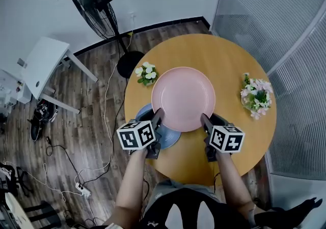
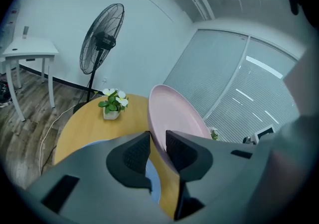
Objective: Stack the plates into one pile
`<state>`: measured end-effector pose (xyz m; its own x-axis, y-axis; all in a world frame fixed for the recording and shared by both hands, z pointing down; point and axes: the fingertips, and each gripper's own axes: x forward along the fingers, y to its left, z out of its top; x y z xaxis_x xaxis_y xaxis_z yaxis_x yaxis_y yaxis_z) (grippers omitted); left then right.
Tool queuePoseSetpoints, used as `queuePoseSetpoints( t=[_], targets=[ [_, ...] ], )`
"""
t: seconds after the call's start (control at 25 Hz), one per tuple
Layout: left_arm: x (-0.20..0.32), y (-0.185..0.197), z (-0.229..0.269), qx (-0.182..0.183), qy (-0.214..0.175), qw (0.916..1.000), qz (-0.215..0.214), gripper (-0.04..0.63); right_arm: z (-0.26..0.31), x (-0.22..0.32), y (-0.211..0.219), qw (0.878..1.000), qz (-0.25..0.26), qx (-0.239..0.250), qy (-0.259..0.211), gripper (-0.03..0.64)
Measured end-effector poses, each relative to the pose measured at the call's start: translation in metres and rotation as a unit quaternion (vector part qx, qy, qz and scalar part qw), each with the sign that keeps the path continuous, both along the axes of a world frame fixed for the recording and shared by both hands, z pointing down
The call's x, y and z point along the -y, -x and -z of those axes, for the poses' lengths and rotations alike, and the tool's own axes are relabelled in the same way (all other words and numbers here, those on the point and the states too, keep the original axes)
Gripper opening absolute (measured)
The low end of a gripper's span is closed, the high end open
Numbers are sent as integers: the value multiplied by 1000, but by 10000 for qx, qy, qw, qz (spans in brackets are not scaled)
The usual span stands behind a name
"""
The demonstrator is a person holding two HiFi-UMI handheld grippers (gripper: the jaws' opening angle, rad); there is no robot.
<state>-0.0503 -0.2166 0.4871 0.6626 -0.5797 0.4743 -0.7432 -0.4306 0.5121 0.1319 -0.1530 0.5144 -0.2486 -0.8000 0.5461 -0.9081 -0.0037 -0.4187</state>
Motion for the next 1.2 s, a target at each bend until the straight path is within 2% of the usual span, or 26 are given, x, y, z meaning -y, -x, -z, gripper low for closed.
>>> queuePoseSetpoints(
  t=[0.36, 0.64, 0.92, 1.2],
  targets=[
    [-25, 73, -4, 0, 119, 9962, 861, 91, 6, 5, 64, 9969, 790, -71, 4, 143],
    [-40, 114, -12, 128, 119, 9911, 1319, 91, 5, 12, 103, 9915, 1288, -167, -109, 141],
    [-48, 133, -20, 251, 208, 9886, 1472, 94, 5, 16, 121, 9882, 1511, -216, -95, 138],
    [-54, 134, -43, 453, 370, 9881, 1424, 97, -18, 12, 123, 9868, 1578, -326, 149, 138]
  ],
)
